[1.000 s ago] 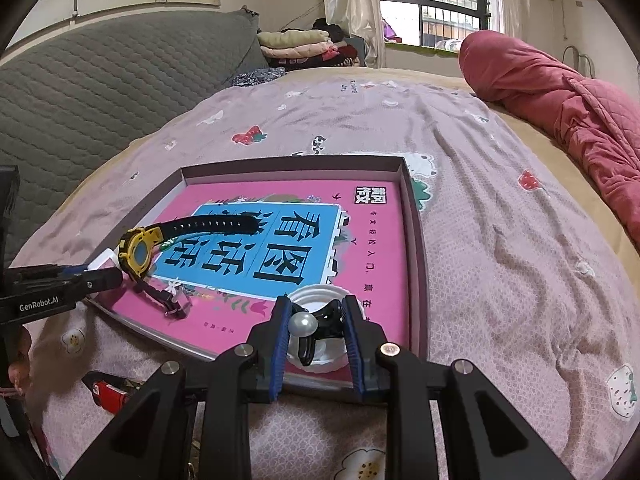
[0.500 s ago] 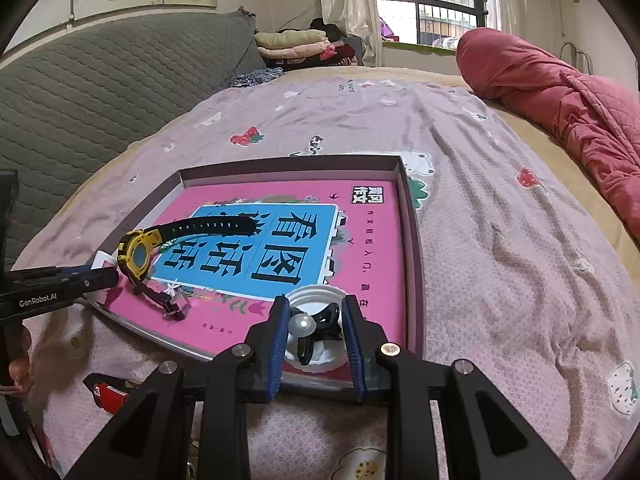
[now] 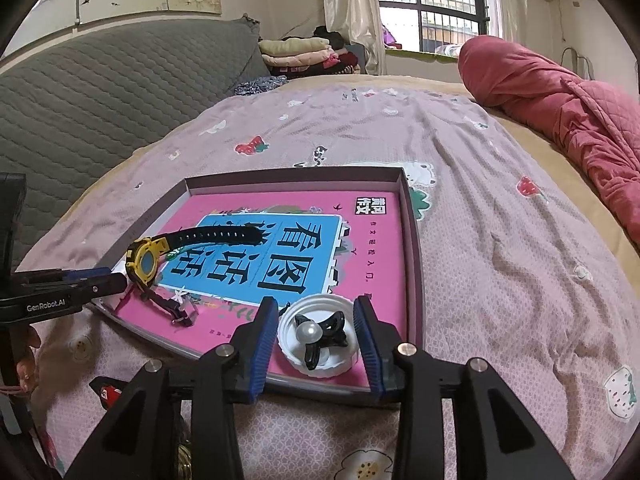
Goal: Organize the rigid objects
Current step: 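Open the left tool to release the pill bottle while the right tool opens over the white cap, then withdraw both tools from the tray back toward the remaining objects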
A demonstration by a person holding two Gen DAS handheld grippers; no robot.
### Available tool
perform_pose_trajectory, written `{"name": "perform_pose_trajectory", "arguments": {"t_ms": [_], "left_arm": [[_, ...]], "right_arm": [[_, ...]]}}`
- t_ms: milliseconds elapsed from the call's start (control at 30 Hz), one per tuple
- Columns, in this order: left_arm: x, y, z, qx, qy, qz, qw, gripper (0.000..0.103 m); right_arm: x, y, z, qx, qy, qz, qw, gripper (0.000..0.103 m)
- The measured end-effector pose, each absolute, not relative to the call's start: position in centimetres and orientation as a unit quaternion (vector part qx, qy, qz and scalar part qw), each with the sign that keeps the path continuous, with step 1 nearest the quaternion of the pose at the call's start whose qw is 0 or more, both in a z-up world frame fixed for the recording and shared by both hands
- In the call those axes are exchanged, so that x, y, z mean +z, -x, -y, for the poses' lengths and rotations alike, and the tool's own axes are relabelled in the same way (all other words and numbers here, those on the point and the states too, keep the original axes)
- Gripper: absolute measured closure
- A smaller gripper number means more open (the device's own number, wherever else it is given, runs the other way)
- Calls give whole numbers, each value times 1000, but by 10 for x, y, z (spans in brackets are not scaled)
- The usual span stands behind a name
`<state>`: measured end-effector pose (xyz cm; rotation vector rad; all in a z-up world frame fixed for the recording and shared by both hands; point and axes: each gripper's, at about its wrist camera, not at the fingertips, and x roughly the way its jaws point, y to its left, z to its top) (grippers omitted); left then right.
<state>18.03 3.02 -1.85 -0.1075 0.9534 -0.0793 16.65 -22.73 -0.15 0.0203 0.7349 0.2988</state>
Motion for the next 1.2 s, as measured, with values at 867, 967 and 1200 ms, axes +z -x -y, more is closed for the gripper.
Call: {"name": "perform_pose_trajectory", "arguments": {"t_ms": [867,967,1200], "left_arm": [[9,-168,-36,-35,54,-401,914,37],[10,-166,-35,-34,47,-395,917,36],[16,-157,-28,-42,37,-381,923,36]], "right_arm": [[8,-161,226,151,-4,-334,930,53],[8,-161,226,150,-4,-332,931,53],[11,-156,228,148,-5,-326,934,53]]}}
